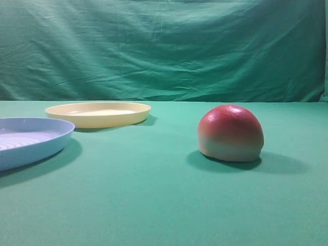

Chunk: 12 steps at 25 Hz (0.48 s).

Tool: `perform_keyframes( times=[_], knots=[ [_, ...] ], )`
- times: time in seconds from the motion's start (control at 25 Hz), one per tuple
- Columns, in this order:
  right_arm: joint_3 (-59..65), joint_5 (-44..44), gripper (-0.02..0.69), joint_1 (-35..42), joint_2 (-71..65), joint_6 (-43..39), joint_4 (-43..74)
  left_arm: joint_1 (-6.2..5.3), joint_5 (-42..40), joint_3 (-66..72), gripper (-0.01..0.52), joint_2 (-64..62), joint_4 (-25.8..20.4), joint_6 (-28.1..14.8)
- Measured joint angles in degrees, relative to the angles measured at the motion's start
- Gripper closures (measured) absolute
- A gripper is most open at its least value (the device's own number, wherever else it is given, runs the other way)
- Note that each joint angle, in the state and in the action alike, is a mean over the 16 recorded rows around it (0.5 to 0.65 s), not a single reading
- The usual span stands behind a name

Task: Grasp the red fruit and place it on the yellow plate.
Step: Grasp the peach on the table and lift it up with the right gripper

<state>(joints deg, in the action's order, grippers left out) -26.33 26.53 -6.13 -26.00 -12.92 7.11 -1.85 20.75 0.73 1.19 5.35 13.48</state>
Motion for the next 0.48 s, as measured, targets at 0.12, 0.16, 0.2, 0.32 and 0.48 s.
perform_keyframes(
  times=[0.12,0.16,0.2,0.32,0.48],
  knots=[
    [-3.74,7.31,0.665,-0.35,-6.06,2.09,-1.26,0.00,0.00,0.00,0.514,0.00,0.00,0.00],
    [-4.79,9.51,0.665,-0.46,-7.87,2.96,-1.91,0.00,0.00,0.00,0.514,0.00,0.00,0.00],
    [-5.75,11.53,0.665,-0.58,-9.54,3.98,-2.71,0.00,0.00,0.00,0.514,0.00,0.00,0.00],
    [-8.23,16.88,0.665,-0.91,-14.13,7.66,-5.88,0.00,0.00,0.00,0.514,0.00,0.00,0.00],
    [-10.78,21.83,0.665,-1.26,-19.35,12.47,-10.95,0.00,0.00,0.00,0.514,0.00,0.00,0.00]
  ],
)
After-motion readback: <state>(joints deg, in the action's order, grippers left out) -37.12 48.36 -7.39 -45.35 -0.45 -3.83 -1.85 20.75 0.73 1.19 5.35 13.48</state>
